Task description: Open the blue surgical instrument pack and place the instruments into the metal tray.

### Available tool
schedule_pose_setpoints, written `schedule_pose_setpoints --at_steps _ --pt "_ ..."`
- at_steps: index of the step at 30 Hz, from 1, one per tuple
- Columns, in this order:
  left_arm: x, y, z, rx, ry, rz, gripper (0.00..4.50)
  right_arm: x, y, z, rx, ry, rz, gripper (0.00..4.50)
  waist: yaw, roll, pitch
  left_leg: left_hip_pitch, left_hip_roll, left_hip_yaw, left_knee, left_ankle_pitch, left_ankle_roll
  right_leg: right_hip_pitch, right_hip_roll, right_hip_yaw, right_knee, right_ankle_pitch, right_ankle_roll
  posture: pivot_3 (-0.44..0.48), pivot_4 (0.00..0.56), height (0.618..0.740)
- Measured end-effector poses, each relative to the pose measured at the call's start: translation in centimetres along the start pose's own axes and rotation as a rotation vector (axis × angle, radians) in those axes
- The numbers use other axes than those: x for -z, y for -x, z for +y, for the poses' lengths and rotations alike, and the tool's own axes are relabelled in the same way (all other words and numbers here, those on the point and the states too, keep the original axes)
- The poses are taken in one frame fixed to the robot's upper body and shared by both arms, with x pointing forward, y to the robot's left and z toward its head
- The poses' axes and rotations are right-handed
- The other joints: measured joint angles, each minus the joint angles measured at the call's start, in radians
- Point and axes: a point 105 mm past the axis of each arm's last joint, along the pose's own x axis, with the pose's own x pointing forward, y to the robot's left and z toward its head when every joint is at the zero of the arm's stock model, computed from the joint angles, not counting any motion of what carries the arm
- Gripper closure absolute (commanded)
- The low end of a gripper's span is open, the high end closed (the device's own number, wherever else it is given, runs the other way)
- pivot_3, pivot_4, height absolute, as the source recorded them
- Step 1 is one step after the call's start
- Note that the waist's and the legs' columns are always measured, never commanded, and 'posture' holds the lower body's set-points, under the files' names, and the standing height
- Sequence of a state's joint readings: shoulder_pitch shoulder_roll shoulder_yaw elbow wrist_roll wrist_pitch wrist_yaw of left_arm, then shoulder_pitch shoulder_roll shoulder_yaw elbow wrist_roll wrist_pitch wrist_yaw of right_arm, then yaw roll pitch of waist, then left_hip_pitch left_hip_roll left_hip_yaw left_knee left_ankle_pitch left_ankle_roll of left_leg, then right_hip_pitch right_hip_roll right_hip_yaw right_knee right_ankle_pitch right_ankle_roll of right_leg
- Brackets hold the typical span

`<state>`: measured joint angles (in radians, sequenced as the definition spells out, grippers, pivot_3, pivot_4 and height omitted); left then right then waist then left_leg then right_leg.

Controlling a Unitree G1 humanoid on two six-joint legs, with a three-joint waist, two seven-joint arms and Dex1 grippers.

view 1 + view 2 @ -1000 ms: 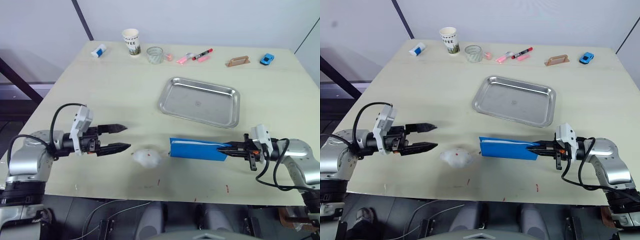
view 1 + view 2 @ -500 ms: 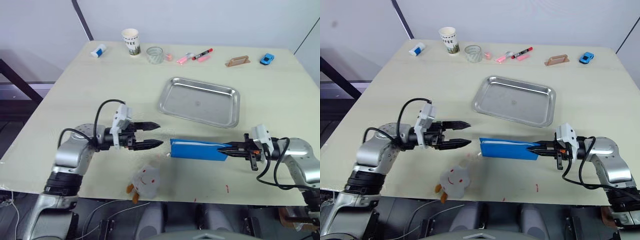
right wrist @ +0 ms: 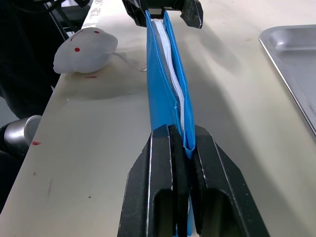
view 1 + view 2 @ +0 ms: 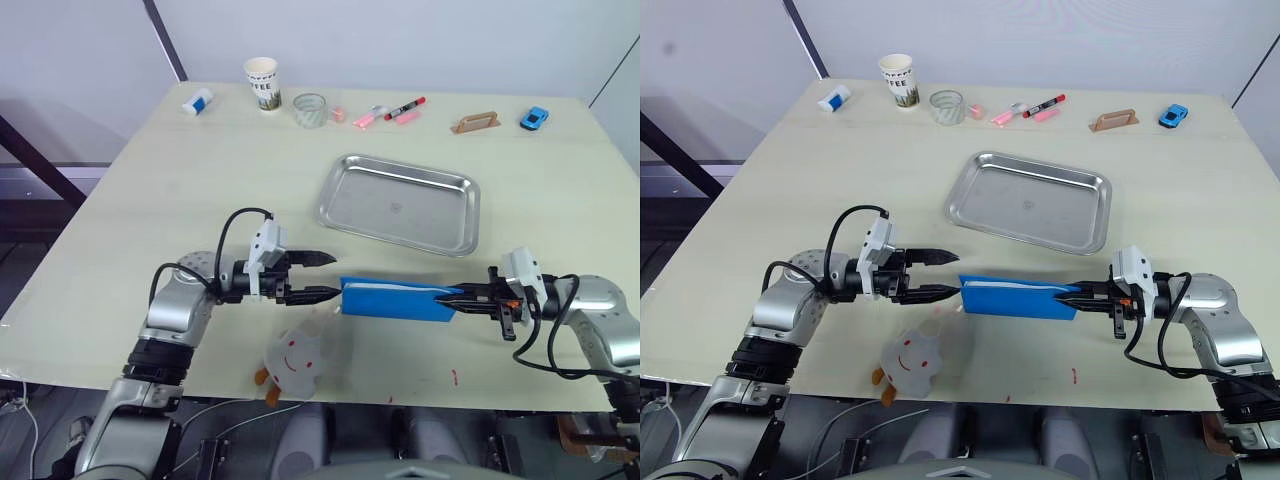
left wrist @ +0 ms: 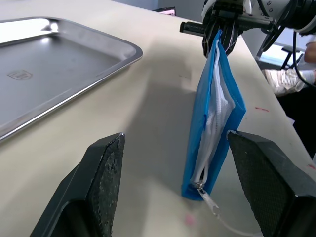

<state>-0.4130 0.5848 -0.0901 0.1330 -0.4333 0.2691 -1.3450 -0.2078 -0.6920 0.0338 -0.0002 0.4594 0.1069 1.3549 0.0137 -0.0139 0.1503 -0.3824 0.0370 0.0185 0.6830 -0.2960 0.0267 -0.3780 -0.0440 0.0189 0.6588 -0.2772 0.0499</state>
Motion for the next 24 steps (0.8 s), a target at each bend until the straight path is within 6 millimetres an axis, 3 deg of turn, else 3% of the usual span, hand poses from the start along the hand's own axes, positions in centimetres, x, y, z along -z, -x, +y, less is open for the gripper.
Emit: schedule_pose_setpoints --at_steps 11,15,16,17,20,21,24 --pt "0.0 -0.9 0.1 0.012 -0.012 -0.009 0.97 0.0 0.0 0.0 0.000 0.002 0.002 4.50 0.000 0.000 0.000 0.000 0.000 0.000 0.000 0.000 0.000 0.000 0.000 0.000 0.000 0.000 0.000 0.000 0.150 0.740" --pt "0.2 -1.4 0.0 0.024 -0.018 0.001 2.14 0.0 0.0 0.0 0.000 0.001 0.002 4.50 0.000 0.000 0.000 0.000 0.000 0.000 0.000 0.000 0.000 0.000 0.000 0.000 0.000 0.000 0.000 0.000 0.150 0.740" --pt "0.2 -1.5 -0.1 0.029 -0.016 0.000 2.54 0.0 0.0 0.0 0.000 0.001 0.002 4.50 0.000 0.000 0.000 0.000 0.000 0.000 0.000 0.000 0.000 0.000 0.000 0.000 0.000 0.000 0.000 0.000 0.150 0.740" --pt "0.2 -1.8 -0.2 0.040 -0.012 -0.005 3.22 0.0 0.0 0.0 0.000 0.001 0.002 4.50 0.000 0.000 0.000 0.000 0.000 0.000 0.000 0.000 0.000 0.000 0.000 0.000 0.000 0.000 0.000 0.000 0.150 0.740" --pt "0.2 -2.1 -0.4 0.052 -0.009 -0.012 3.95 0.0 0.0 0.0 0.001 0.001 0.002 4.50 0.000 0.000 0.000 0.000 0.000 0.000 0.000 0.000 0.000 0.000 0.000 0.000 0.000 0.000 0.000 0.000 0.150 0.740" --pt "0.2 -2.1 -0.4 0.053 -0.009 -0.012 4.42 0.0 0.0 0.0 0.002 0.001 0.002 4.50 0.000 0.000 0.000 0.000 0.000 0.000 0.000 0.000 0.000 0.000 0.000 0.000 0.000 0.000 0.000 0.000 0.150 0.740" --pt "0.2 -2.1 -0.4 0.057 -0.009 -0.012 4.42 0.0 0.0 -0.1 0.008 0.001 0.003 4.50 0.000 0.000 0.000 0.000 0.000 0.000 0.000 0.000 0.000 0.000 0.000 0.000 0.000 0.000 0.000 0.000 0.150 0.740"
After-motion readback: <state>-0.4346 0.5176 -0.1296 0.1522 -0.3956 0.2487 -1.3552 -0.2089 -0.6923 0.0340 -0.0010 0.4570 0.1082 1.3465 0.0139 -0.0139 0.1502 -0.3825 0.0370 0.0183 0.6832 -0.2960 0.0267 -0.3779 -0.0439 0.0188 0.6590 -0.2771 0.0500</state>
